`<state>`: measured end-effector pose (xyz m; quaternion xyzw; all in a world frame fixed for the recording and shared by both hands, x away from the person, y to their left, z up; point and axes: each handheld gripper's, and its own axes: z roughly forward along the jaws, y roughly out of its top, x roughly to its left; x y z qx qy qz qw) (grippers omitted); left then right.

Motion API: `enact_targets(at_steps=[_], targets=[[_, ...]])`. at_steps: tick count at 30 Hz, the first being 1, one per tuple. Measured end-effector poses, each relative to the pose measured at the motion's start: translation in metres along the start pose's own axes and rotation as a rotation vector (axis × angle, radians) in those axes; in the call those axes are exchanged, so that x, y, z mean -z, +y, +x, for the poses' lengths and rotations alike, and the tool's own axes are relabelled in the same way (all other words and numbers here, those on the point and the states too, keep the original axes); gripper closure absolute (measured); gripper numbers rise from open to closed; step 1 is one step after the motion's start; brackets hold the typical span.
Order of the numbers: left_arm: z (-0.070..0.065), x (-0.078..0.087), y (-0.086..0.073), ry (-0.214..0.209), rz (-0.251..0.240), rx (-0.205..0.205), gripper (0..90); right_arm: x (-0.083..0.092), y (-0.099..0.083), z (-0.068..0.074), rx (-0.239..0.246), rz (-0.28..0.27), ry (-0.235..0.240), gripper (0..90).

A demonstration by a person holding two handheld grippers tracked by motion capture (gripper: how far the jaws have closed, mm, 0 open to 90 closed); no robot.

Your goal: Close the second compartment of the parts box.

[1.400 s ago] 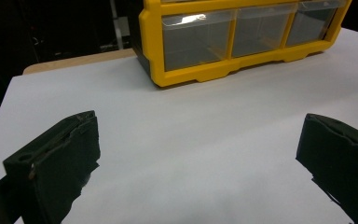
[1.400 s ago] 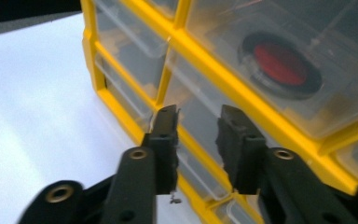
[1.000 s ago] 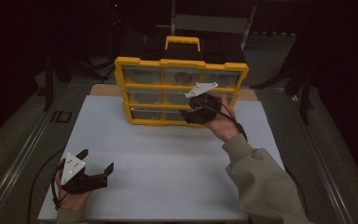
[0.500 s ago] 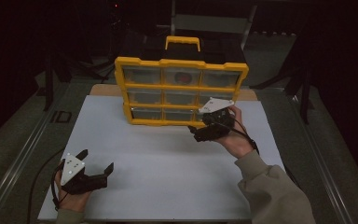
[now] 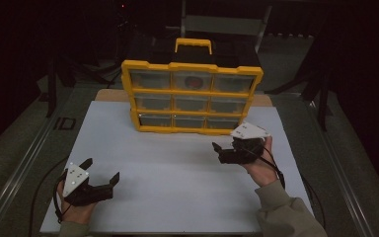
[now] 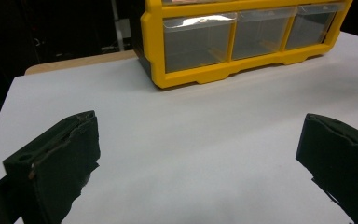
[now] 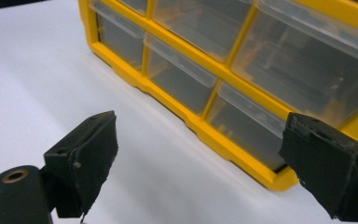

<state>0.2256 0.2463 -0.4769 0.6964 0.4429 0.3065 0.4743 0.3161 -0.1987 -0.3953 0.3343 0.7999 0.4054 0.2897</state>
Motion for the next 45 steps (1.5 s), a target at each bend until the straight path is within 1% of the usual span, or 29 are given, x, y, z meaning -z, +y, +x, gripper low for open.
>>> enact_targets(at_steps=[3,7,8,9,11,15,19,21,26,28,30,33,35,37,39,41,43,45], targets=[[0.0,0.0,0.0,-0.001,0.0,-0.001,0.0,0.005,-0.015,-0.003,-0.039,-0.04,0.0,10.7],[-0.001,-0.001,-0.001,-0.003,0.001,-0.002,0.0,0.012,-0.04,-0.007,-0.102,-0.109,-0.009,10.7],[-0.001,-0.001,-0.001,-0.002,0.0,-0.004,0.0,0.015,-0.046,-0.008,-0.122,-0.113,-0.014,10.7],[-0.001,-0.001,-0.001,-0.002,0.0,-0.003,0.0,0.016,-0.052,-0.008,-0.134,-0.121,-0.025,10.7],[-0.001,-0.001,-0.001,0.001,0.003,-0.004,0.0,0.02,-0.062,-0.008,-0.154,-0.137,-0.029,10.6],[-0.001,-0.001,-0.001,0.005,0.001,-0.003,0.0,0.028,-0.079,-0.005,-0.15,-0.161,-0.06,9.9],[-0.001,-0.002,-0.001,0.007,-0.001,0.002,0.0,0.035,-0.092,-0.003,-0.175,-0.202,-0.055,9.5],[-0.001,-0.002,-0.001,0.007,0.0,-0.003,0.0,0.038,-0.098,-0.001,-0.184,-0.216,-0.052,9.5],[-0.001,0.0,0.0,0.007,-0.011,-0.006,0.0,0.046,-0.112,0.004,-0.188,-0.251,-0.078,9.1],[-0.001,0.001,0.001,0.008,-0.016,-0.003,0.0,0.05,-0.117,0.005,-0.209,-0.274,-0.069,9.0],[0.0,0.002,0.001,0.007,-0.022,0.001,0.0,0.055,-0.122,0.006,-0.201,-0.287,-0.057,9.0],[0.0,0.001,0.002,0.005,-0.026,-0.001,0.0,0.057,-0.126,0.006,-0.191,-0.285,-0.067,9.0],[0.0,0.0,0.002,0.004,-0.027,0.0,0.0,0.055,-0.128,0.006,-0.193,-0.269,-0.07,9.0],[0.0,-0.001,0.002,0.004,-0.03,0.004,0.0,0.052,-0.13,0.006,-0.182,-0.247,-0.081,8.9],[0.0,-0.002,0.002,0.005,-0.03,0.007,0.0,0.05,-0.13,0.005,-0.181,-0.246,-0.077,8.9],[0.001,-0.003,0.002,0.004,-0.026,0.005,0.0,0.048,-0.132,0.004,-0.191,-0.241,-0.072,8.9],[0.0,-0.003,0.001,0.004,-0.026,0.013,0.0,0.046,-0.133,0.002,-0.202,-0.228,-0.074,8.7],[0.001,-0.003,0.001,0.005,-0.026,0.017,0.0,0.044,-0.134,0.001,-0.216,-0.218,-0.061,8.4]])
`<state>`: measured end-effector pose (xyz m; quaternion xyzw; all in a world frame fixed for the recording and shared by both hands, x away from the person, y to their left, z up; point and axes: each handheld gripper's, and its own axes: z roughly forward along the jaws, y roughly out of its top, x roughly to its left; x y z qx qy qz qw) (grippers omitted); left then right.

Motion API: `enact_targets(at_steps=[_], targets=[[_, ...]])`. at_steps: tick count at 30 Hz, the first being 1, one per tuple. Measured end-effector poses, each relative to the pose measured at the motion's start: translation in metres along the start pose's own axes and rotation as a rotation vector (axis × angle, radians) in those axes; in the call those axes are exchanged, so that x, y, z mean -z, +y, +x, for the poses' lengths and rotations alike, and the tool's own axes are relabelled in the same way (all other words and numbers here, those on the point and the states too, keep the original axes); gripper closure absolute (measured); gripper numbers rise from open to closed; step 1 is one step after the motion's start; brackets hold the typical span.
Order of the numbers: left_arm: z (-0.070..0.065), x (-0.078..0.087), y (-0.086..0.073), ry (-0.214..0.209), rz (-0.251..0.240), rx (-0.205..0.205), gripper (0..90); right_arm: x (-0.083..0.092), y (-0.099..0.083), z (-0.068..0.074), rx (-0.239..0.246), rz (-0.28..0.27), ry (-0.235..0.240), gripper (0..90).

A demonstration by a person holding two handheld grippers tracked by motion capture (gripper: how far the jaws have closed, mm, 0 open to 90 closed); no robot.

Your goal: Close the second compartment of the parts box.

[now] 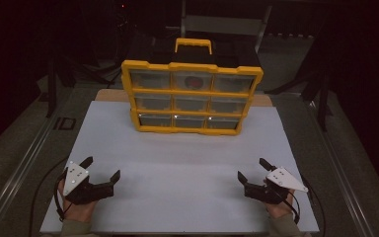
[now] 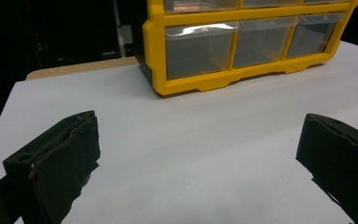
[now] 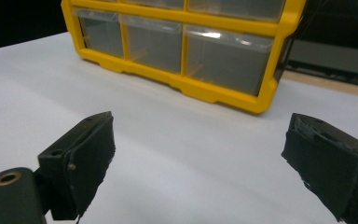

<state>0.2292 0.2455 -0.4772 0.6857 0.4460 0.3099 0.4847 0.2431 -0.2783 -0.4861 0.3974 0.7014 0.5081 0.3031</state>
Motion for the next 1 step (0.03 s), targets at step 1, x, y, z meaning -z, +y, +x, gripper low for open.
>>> enact_targets(at_steps=[1], targets=[[0.0001,-0.0001,-0.0001,0.0,0.002,0.003,0.0,-0.0009,-0.0003,-0.0005,0.0,0.006,0.002,8.2]])
